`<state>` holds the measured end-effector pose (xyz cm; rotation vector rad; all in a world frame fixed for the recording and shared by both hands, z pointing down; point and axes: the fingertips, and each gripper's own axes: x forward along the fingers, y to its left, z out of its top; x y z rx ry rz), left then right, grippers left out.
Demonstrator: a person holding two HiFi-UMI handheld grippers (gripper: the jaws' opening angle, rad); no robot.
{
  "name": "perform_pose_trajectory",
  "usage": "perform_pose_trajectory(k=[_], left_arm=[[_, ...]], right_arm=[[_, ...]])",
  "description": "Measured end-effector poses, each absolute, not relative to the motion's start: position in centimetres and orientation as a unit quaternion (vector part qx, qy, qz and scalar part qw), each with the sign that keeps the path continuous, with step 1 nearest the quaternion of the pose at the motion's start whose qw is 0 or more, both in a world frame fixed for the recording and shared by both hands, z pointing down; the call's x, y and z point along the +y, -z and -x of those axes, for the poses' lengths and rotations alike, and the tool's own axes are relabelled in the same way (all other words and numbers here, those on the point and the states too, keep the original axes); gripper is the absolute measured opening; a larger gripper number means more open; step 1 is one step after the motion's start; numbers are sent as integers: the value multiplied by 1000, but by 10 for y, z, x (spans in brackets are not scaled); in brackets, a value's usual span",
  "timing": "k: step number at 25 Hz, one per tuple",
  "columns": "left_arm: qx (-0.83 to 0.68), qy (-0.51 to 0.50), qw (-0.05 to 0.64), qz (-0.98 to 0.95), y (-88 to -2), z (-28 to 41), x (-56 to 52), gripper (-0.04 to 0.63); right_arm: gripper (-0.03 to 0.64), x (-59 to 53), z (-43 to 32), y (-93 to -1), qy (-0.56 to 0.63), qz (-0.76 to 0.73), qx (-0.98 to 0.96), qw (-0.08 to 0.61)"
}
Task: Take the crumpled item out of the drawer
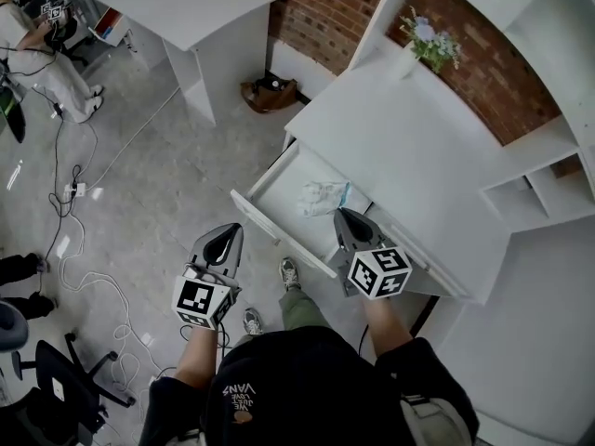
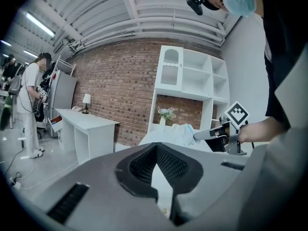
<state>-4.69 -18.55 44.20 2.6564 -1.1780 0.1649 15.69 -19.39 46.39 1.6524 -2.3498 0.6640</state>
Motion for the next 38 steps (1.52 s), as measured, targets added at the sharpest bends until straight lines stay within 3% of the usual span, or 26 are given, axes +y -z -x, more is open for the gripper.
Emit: perform_pose_trajectory(k=[38], left_arm=[[-341,-55,88,-934,-407,106,-32,6]], right_arm=[[2,11,-122,-402,-182,-635,-750,44]])
